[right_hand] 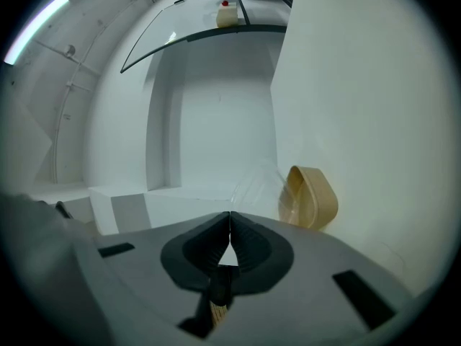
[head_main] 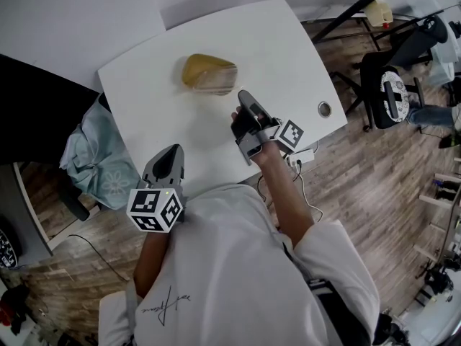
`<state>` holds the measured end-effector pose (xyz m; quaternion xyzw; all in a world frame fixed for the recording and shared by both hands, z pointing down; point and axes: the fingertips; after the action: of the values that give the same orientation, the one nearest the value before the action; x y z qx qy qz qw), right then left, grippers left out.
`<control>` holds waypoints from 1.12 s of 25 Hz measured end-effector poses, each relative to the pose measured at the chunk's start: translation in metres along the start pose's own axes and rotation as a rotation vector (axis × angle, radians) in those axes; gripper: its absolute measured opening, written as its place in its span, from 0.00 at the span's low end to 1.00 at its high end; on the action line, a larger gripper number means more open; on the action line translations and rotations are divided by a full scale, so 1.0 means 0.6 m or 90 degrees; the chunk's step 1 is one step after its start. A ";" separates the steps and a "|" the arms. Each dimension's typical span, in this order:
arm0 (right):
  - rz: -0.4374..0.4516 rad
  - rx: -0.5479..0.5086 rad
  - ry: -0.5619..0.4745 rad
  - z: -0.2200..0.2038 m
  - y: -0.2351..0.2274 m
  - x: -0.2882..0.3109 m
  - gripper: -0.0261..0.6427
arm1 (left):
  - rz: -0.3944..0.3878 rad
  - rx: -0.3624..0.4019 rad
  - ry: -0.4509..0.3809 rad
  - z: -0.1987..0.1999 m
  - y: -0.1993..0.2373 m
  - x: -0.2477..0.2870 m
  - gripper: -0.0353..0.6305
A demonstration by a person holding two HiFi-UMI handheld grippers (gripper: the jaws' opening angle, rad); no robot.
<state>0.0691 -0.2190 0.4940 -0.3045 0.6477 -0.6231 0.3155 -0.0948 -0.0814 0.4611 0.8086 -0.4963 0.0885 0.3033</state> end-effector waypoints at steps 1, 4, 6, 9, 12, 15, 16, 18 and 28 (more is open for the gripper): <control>0.002 0.000 0.000 0.000 0.003 0.000 0.06 | 0.000 -0.001 0.000 0.000 0.000 0.000 0.06; 0.004 -0.002 0.005 -0.002 0.007 0.001 0.06 | 0.000 -0.001 -0.001 0.002 0.000 0.000 0.06; 0.005 -0.002 0.009 -0.006 0.010 0.000 0.06 | 0.000 -0.001 -0.001 0.002 -0.001 0.001 0.06; 0.008 -0.003 0.014 -0.010 0.015 -0.002 0.06 | 0.000 -0.002 -0.003 0.002 0.000 0.001 0.06; 0.010 -0.005 0.018 -0.012 0.020 -0.005 0.06 | 0.001 -0.004 -0.003 0.001 0.000 0.001 0.06; 0.015 -0.004 0.021 -0.014 0.028 -0.008 0.06 | 0.001 -0.004 -0.003 0.002 -0.001 0.002 0.06; 0.017 -0.004 0.022 -0.015 0.031 -0.009 0.06 | 0.001 -0.004 -0.003 0.002 -0.001 0.002 0.06; 0.020 -0.008 0.026 -0.020 0.036 -0.011 0.06 | 0.000 -0.004 -0.003 0.002 -0.001 0.001 0.06; 0.021 -0.020 0.043 -0.039 0.046 -0.017 0.06 | 0.001 -0.005 -0.006 0.004 0.000 0.000 0.06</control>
<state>0.0566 -0.1955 0.4673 -0.2772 0.6725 -0.6177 0.2989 -0.0954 -0.0832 0.4592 0.8073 -0.4988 0.0831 0.3043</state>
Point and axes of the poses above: the fingertips, and each gripper's own axes: x forward along the fingers, y to its left, z out of its top, and after that the axes turned 4 degrees about -z, right-handed
